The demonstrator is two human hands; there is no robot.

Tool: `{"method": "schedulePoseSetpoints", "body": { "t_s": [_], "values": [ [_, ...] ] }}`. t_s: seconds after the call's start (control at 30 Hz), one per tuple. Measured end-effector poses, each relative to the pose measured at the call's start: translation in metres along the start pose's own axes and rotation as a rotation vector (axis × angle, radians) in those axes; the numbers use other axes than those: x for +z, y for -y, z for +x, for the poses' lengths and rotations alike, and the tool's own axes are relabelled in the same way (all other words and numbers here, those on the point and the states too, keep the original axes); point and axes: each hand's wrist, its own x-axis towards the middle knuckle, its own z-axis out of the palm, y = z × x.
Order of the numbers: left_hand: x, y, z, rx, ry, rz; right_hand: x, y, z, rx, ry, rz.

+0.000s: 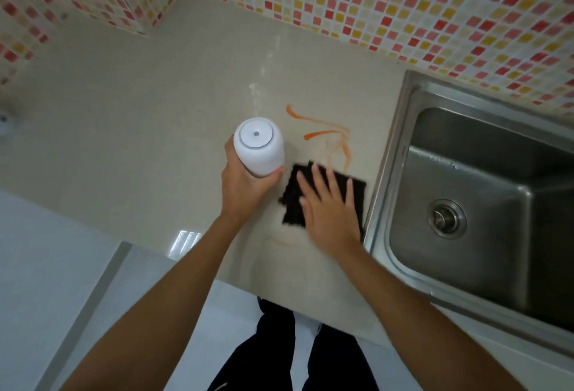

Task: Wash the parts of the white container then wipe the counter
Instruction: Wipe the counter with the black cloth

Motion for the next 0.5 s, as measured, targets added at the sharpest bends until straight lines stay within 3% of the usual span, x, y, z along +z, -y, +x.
{"method": "schedulePoseSetpoints", "body": {
  "t_s": [0.13, 0.23, 0.4, 0.5],
  "values": [
    [-0.011, -0.003, 0.015, 0.038, -0.046, -0.003, -0.013, -0.031, 0.095, 0.187, 0.026, 0.097],
    [-0.023, -0.005, 0.025, 0.061, -0.080, -0.006, -0.013, -0.025, 0.078, 0.242, 0.010, 0.121],
    [-0.042, 0.001, 0.040, 0.050, -0.150, -0.020, 0.010, 0.055, -0.069, 0.059, 0.062, 0.107],
    [-0.050, 0.009, 0.044, 0.054, -0.218, -0.030, 0.010, 0.059, -0.044, -0.085, 0.064, 0.112]
  ]
}}
